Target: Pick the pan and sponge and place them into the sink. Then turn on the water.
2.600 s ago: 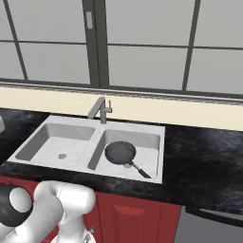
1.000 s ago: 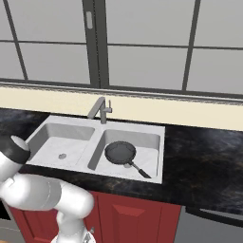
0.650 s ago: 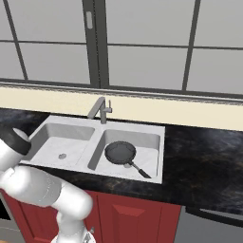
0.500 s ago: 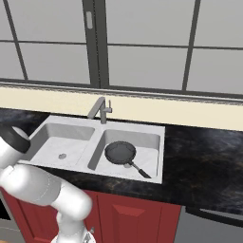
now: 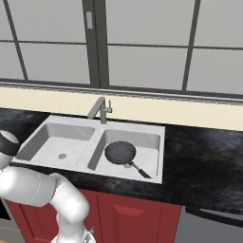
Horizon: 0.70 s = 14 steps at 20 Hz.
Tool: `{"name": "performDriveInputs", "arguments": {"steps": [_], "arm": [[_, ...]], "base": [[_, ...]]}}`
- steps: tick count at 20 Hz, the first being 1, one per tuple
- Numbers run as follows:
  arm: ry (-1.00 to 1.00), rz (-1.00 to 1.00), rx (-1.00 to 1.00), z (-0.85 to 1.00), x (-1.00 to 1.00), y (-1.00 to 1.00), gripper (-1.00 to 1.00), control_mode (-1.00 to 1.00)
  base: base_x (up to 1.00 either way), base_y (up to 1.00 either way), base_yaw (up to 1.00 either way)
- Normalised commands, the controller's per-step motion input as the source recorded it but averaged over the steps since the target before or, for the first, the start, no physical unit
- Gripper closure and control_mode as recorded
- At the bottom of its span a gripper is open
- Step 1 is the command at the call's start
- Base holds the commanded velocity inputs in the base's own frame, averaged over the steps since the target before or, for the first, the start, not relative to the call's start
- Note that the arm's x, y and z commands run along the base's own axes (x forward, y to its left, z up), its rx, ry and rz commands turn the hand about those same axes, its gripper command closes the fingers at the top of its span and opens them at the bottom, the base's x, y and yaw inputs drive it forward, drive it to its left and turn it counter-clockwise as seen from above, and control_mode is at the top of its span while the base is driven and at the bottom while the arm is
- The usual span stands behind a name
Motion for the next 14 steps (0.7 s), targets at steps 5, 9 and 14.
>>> {"name": "performDriveInputs", "arguments": {"steps": [5, 9, 14], "arm": [[0.04, -0.13, 0.00, -0.13, 0.08, 0.14, -1.00, -1.00], [0.08, -0.11, 0.00, -0.16, 0.10, 0.14, -1.00, -1.00], [0.09, -0.06, 0.00, -0.30, 0.08, 0.12, -1.00, -1.00]], "base": [[0.00, 0.00, 0.00], [0.00, 0.00, 0.00], [0.00, 0.00, 0.00]]}}
